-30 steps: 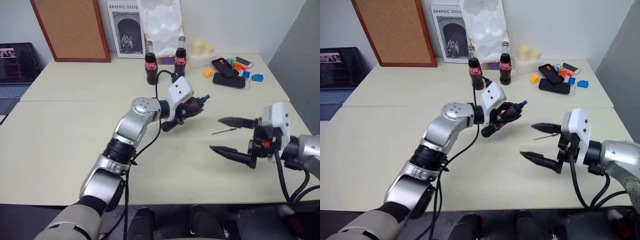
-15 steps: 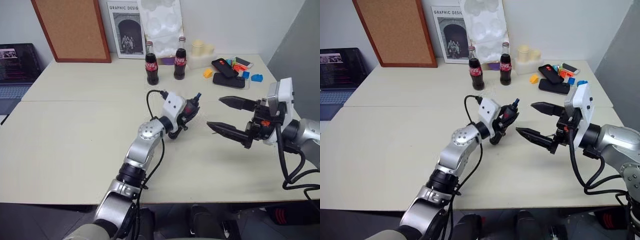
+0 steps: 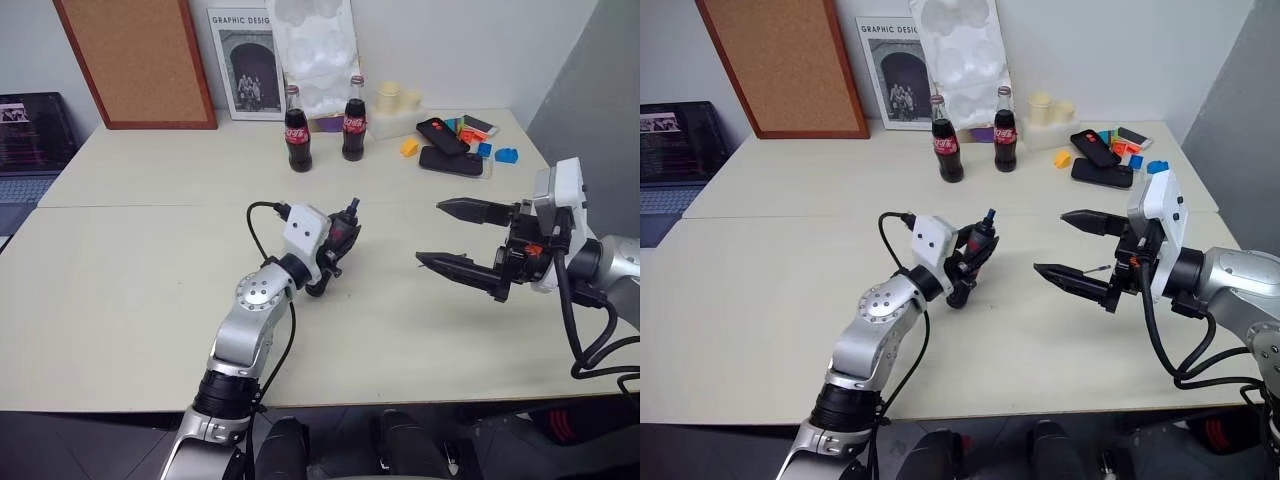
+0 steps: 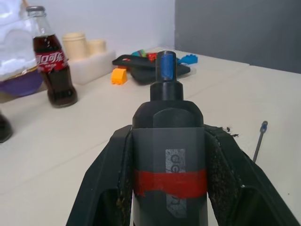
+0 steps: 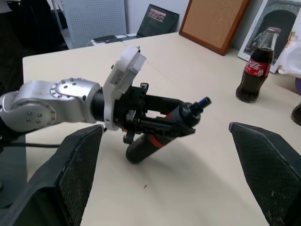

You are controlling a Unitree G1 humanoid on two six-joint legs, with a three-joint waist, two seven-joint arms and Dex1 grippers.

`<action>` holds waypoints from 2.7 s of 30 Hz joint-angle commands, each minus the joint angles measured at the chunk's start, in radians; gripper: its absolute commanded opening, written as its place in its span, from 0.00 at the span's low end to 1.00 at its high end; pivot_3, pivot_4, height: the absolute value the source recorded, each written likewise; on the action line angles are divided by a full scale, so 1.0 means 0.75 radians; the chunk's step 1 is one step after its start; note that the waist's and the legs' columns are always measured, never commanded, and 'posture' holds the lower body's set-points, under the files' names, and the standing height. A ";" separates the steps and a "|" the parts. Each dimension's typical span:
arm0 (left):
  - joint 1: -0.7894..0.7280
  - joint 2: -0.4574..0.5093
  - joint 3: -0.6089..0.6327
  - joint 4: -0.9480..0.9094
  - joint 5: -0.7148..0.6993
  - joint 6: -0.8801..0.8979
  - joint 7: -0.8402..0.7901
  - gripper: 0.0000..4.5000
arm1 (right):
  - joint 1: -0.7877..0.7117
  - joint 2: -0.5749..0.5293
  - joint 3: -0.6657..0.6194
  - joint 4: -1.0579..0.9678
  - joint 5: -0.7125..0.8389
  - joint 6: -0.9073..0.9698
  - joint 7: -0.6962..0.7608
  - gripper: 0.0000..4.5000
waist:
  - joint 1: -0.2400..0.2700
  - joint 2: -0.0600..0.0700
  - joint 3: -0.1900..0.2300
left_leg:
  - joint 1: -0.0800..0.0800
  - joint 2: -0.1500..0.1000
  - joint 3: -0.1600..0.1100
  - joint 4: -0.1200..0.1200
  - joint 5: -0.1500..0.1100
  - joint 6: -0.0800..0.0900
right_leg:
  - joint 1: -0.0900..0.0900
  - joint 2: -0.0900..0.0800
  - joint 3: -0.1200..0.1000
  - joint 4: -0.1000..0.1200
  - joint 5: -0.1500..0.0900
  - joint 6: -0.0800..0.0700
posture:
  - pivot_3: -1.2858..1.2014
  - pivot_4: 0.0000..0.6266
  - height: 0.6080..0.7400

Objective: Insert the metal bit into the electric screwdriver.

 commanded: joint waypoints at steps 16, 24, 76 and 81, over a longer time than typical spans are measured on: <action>-0.152 -0.048 0.037 0.105 -0.048 -0.140 0.076 0.37 | -0.040 -0.027 0.034 0.040 -0.116 -0.090 0.096 1.00 | 0.009 0.000 0.000 | -0.001 0.000 0.004 0.000 0.000 0.000 | -0.001 0.000 0.004 -0.003 0.001 0.001 | 0.52 0.24 1.00; -0.434 -0.236 0.014 0.563 0.043 -0.473 0.158 0.37 | -0.040 -0.012 0.084 0.063 -0.293 -0.182 0.080 1.00 | 0.024 0.000 0.000 | -0.007 -0.002 0.004 0.000 0.000 0.000 | -0.003 -0.001 0.004 -0.009 0.002 0.004 | 0.52 0.24 1.00; 0.064 -0.043 0.021 0.110 -0.004 -0.200 0.120 0.37 | -0.644 -0.143 0.797 1.033 -1.181 -0.799 0.749 1.00 | -0.025 0.003 -0.005 | 0.005 -0.002 0.020 -0.002 0.000 0.000 | -0.002 0.000 0.021 -0.007 0.001 0.001 | 0.52 0.24 1.00; 0.074 -0.039 0.012 0.092 0.001 -0.199 0.126 0.37 | -0.916 0.015 1.013 1.581 -1.465 -1.147 0.902 1.00 | -0.035 0.003 -0.005 | 0.005 -0.001 0.020 -0.004 0.000 0.000 | -0.002 0.000 0.021 -0.007 0.004 0.006 | 0.52 0.24 1.00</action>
